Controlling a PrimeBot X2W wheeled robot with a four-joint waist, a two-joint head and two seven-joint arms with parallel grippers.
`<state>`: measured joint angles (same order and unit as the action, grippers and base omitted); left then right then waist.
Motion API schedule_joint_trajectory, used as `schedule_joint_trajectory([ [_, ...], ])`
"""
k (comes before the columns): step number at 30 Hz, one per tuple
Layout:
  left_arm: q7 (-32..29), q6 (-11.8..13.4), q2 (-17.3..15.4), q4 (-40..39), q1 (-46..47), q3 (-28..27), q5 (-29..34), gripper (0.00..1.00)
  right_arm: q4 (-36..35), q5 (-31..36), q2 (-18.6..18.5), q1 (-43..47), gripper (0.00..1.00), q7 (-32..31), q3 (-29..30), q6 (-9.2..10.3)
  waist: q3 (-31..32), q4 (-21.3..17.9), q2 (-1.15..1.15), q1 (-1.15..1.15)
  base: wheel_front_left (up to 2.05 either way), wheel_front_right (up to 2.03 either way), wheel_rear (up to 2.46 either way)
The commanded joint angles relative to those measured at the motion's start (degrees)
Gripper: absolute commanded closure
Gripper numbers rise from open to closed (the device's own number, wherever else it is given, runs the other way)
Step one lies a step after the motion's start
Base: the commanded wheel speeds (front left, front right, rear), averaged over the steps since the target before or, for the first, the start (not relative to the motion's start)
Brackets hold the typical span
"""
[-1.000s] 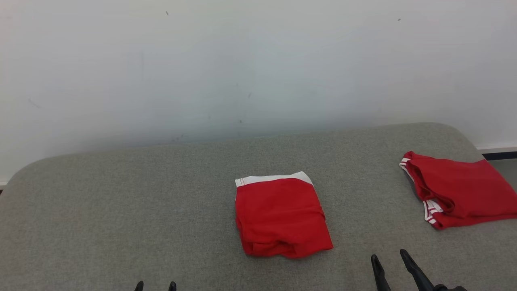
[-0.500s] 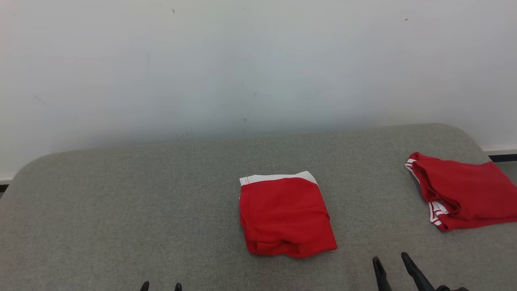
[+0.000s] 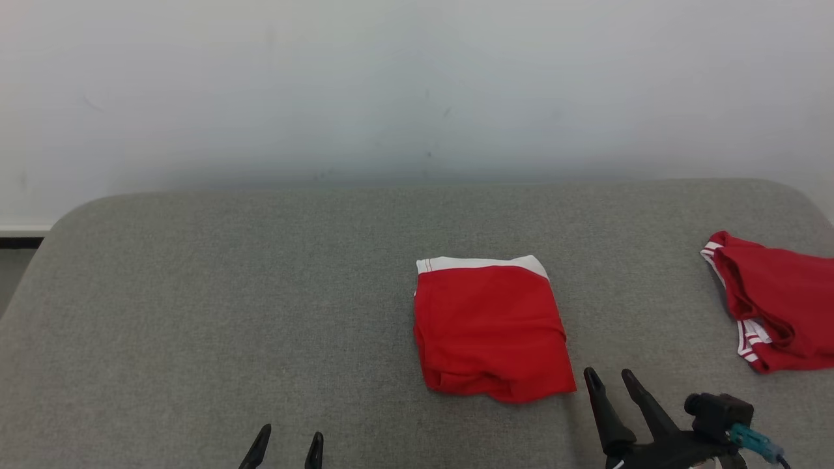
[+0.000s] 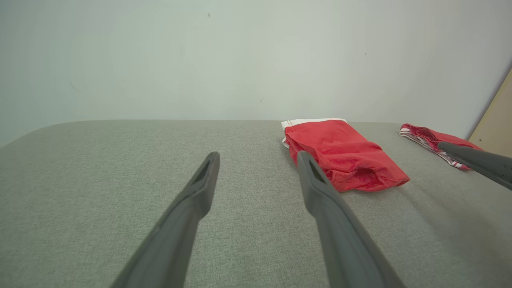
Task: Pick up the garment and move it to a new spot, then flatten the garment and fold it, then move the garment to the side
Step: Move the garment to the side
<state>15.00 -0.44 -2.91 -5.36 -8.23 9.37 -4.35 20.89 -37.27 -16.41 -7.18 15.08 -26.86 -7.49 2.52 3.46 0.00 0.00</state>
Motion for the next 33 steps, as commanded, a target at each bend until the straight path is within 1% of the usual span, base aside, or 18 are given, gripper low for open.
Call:
schedule_joint_trajectory([
  [1,0.2,-0.3,0.0,-0.1,0.9,0.2,0.0,0.00,1.6,-2.1,-0.8,-2.1,0.00,0.1,-1.4,0.01,-2.1,2.0,0.00,0.00,0.00,0.00,0.00],
  [7,0.2,-1.1,0.0,-0.3,3.5,1.4,-0.2,0.00,8.4,-11.7,-4.2,-11.6,0.00,-0.1,-9.0,0.01,-6.4,4.6,0.00,0.00,0.00,0.00,0.00],
  [13,0.2,-1.7,0.0,-0.8,6.7,1.8,-0.5,0.00,12.3,-20.7,-6.7,-19.8,0.00,-1.1,-12.6,0.01,-11.2,6.4,0.00,0.00,0.00,0.00,0.00],
  [16,0.2,-1.9,0.0,-0.6,8.0,2.1,-0.3,0.00,13.1,-25.6,-7.3,-22.5,0.00,-3.2,-14.4,0.01,-13.0,6.9,0.00,0.00,0.00,0.00,0.00],
  [18,0.2,-2.2,0.0,-0.5,9.4,2.6,0.0,0.00,13.5,-29.6,-8.6,-24.7,0.00,-6.2,-16.3,0.01,-14.5,7.3,0.00,0.00,0.00,0.00,0.00],
  [25,0.2,-1.7,0.0,-0.2,10.7,2.9,0.0,0.00,12.8,-35.6,-10.3,-26.3,0.00,-11.6,-21.3,0.00,-15.4,6.9,0.00,0.00,0.00,0.00,0.00],
  [27,0.2,-1.7,0.0,-0.2,10.7,3.0,0.1,0.00,12.4,-36.6,-10.7,-26.4,0.48,-12.0,-22.6,0.00,-15.3,6.6,0.00,0.00,0.00,0.00,0.00],
  [29,0.2,-1.6,0.0,-0.2,10.6,2.9,0.2,0.00,11.6,-37.4,-11.2,-26.7,1.00,-11.8,-23.4,0.01,-15.3,6.2,0.00,0.00,0.00,0.00,0.00],
  [33,0.2,-1.7,0.0,-0.4,10.5,2.6,0.5,0.00,10.1,-38.8,-13.0,-27.8,1.00,-11.4,-24.9,0.01,-15.1,5.2,0.00,0.00,0.00,0.00,0.00],
])
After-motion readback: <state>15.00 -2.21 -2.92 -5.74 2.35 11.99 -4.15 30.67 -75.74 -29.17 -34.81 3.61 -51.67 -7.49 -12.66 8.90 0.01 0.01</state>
